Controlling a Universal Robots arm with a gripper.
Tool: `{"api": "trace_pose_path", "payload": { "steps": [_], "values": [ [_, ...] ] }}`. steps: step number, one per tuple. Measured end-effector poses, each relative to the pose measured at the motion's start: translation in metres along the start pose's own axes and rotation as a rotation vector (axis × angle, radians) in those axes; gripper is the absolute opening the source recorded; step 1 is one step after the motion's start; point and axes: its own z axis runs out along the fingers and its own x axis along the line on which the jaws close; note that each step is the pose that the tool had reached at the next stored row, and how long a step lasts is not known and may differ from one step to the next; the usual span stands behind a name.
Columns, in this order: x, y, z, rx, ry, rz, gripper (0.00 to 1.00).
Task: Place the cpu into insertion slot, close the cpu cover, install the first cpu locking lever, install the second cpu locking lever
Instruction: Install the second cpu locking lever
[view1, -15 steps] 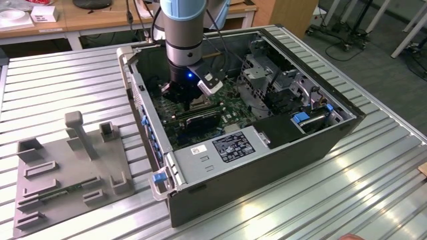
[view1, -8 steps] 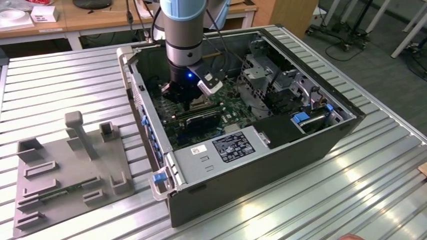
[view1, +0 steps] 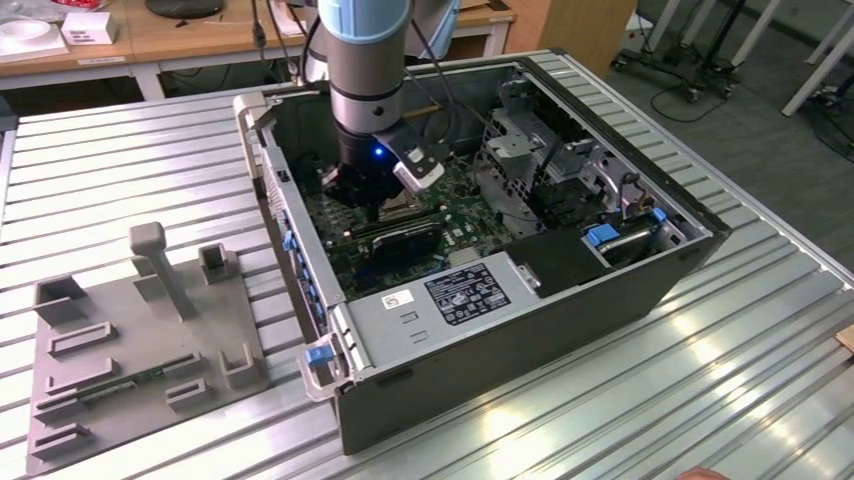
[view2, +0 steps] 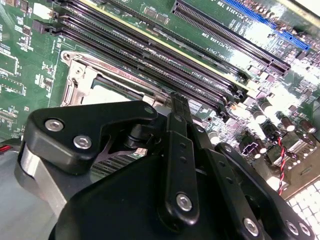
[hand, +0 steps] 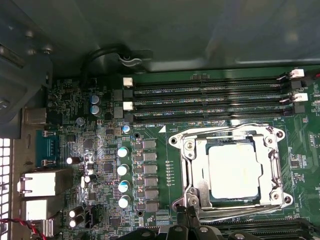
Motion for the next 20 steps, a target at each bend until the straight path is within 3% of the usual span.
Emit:
{"api": "trace_pose_path", "payload": {
  "steps": [9, 20],
  "values": [
    [0.0031, -0.0005, 0.004, -0.0006, -0.0071, -0.001, 0.1],
    [0.0051, -0.0008, 0.0063, 0.0, -0.009, -0.001, 0.1]
  ]
}}
